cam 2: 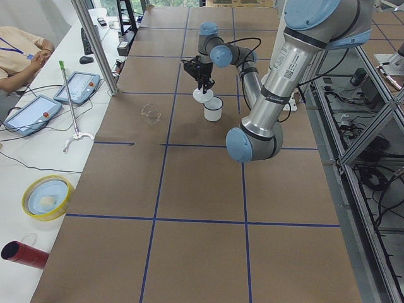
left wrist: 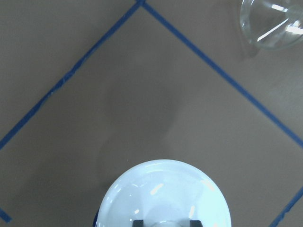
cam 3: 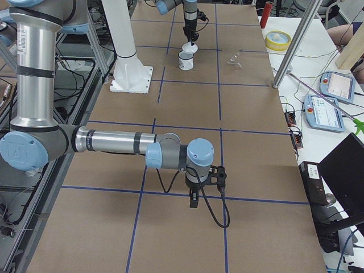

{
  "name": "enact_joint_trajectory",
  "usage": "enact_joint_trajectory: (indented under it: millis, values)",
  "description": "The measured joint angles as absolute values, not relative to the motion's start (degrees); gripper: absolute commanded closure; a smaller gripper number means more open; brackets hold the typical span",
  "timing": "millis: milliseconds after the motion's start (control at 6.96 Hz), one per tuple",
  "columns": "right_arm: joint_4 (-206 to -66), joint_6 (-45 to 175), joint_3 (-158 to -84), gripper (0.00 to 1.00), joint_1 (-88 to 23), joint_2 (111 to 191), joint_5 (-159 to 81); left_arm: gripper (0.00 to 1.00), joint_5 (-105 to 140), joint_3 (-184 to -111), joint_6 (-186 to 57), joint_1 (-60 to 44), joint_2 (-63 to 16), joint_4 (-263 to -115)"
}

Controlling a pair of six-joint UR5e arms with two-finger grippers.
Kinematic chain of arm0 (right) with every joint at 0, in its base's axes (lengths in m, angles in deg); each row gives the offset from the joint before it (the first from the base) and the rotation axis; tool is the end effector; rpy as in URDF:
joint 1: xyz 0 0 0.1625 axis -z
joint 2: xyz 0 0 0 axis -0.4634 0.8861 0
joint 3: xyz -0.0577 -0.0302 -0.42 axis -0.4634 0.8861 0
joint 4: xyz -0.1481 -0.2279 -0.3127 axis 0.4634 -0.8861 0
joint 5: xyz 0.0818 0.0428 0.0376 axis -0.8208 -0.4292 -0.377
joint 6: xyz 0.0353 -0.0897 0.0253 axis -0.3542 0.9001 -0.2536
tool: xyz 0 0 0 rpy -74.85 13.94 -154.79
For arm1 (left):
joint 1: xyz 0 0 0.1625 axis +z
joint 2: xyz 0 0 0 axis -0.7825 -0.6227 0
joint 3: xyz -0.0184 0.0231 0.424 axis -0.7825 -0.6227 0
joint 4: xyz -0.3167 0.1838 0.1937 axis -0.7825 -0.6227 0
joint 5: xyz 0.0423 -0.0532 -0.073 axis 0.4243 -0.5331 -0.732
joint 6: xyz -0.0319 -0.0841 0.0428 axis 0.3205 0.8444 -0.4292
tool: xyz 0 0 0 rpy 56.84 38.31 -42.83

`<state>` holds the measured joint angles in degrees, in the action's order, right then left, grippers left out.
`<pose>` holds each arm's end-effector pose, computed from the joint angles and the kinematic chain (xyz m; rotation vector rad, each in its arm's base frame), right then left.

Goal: Remove funnel from cup
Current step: 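Carry the lid over the mug and lower it onto the rim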

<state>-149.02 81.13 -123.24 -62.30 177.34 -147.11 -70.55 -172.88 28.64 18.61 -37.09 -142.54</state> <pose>0.0670 -0.4451 0.6702 -0.0190 -0.7193 0.0105 0.4223 -0.3920 0.1892 -0.2415 0.7373 -0.7236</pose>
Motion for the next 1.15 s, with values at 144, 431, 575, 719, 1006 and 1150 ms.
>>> enact_joint_trajectory:
  millis: [144, 431, 575, 719, 1006, 1150]
  values:
    - [-149.02, 81.13, -123.24, 0.0, -62.3, 177.33, -147.12, 1.0, -70.05, -172.44, 29.4, 19.86, -37.21, -142.46]
    - [-149.02, 81.13, -123.24, 0.0, -62.3, 177.33, -147.11, 1.0, -69.58, -171.93, 29.96, 21.15, -37.11, -142.44]
    - [-149.02, 81.13, -123.24, 0.0, -62.31, 177.33, -147.11, 1.0, -69.42, -171.64, 29.82, 21.29, -37.01, -142.48]
    - [-149.02, 81.13, -123.24, 0.0, -62.3, 177.34, -147.11, 1.0, -69.35, -171.49, 29.74, 21.34, -37.0, -142.5]
    - [-149.02, 81.13, -123.24, 0.0, -62.3, 177.34, -147.11, 1.0, -69.38, -171.37, 29.83, 21.56, -36.97, -142.51]
    - [-149.02, 81.13, -123.24, 0.0, -62.3, 177.33, -147.11, 1.0, -69.4, -171.32, 29.86, 21.64, -36.96, -142.51]
